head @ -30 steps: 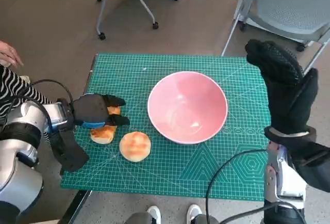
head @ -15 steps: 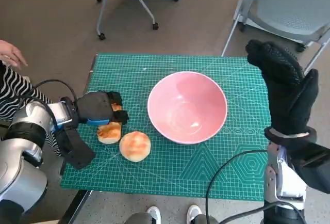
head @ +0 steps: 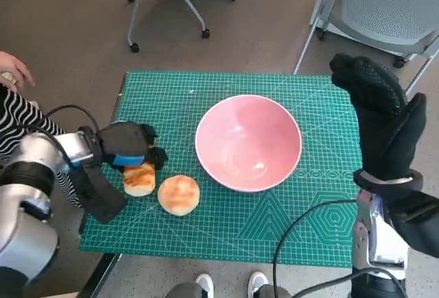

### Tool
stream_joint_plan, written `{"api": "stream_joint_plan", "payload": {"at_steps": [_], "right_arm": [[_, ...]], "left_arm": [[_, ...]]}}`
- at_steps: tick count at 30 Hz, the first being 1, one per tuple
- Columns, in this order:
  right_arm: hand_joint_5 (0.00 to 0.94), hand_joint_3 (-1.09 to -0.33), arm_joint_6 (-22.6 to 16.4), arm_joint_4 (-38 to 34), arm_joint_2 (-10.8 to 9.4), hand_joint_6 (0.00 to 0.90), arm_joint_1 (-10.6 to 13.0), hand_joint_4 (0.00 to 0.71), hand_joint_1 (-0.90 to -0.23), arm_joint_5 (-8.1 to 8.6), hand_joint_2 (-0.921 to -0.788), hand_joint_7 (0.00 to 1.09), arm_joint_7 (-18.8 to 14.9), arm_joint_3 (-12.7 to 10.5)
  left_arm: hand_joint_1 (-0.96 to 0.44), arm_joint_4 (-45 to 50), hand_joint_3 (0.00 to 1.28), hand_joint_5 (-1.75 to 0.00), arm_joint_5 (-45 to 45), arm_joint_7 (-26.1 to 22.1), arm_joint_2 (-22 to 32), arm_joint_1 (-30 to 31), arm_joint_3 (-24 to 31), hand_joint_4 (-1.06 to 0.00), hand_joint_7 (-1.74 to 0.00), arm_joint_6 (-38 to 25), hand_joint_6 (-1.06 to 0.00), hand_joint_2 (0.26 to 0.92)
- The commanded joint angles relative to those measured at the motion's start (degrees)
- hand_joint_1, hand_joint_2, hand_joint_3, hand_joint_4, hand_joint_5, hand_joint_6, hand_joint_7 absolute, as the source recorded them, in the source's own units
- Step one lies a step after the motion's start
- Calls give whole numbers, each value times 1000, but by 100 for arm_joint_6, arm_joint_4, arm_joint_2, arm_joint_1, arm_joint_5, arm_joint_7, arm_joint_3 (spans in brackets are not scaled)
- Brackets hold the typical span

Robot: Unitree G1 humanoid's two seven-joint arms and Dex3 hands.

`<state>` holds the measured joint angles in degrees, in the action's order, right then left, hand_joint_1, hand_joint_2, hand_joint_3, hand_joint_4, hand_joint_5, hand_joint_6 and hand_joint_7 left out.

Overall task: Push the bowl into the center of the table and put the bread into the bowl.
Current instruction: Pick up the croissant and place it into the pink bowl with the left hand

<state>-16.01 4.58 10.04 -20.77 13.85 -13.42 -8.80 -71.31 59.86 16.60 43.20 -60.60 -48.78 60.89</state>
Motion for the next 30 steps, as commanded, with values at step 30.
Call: {"api": "stream_joint_plan", "payload": {"at_steps": [30], "right_arm": [[0,-667,-172,-188,125,92,50,188,-669,64,-921,541,-176,-148]], "left_arm": [[0,2972,37,-1042,-5117,-4059,-710,-536,3167,-691,-1187,-272,-722,915]]}}
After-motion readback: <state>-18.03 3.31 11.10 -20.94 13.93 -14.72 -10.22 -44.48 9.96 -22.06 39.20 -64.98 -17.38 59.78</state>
